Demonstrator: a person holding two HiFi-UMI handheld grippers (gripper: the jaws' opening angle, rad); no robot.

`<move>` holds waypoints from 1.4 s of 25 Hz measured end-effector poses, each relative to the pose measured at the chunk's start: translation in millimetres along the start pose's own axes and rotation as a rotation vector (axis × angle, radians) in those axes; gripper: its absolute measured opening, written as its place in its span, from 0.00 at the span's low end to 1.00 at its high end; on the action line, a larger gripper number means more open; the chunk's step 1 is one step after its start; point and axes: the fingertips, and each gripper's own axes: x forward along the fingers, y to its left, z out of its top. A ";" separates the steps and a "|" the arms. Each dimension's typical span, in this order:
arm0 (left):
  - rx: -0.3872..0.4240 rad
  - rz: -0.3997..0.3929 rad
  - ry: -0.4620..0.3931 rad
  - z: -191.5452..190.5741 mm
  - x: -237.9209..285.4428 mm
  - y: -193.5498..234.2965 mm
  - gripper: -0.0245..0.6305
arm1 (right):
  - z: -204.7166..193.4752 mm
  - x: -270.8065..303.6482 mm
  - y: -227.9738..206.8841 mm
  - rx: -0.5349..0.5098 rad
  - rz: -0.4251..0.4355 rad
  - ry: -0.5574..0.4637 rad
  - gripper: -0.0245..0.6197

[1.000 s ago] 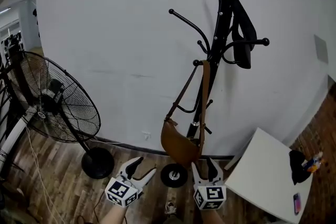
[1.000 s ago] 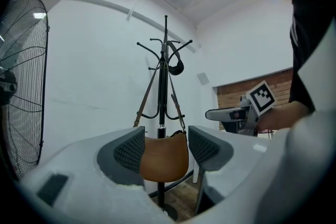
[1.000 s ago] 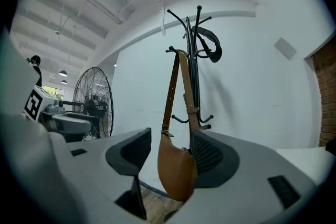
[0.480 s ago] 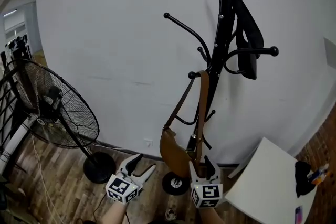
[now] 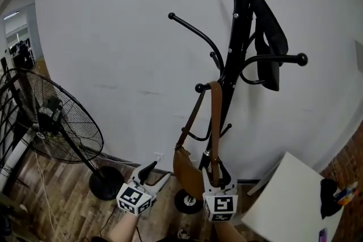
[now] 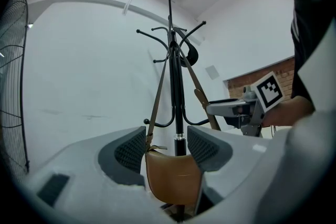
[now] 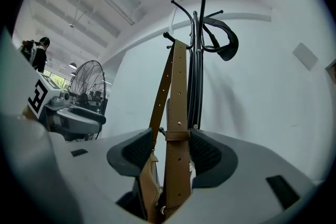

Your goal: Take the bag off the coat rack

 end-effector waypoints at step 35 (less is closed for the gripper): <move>0.048 -0.072 -0.018 15.6 144.4 39.0 0.21 | -5.3 25.9 -30.1 0.052 0.105 -0.011 0.10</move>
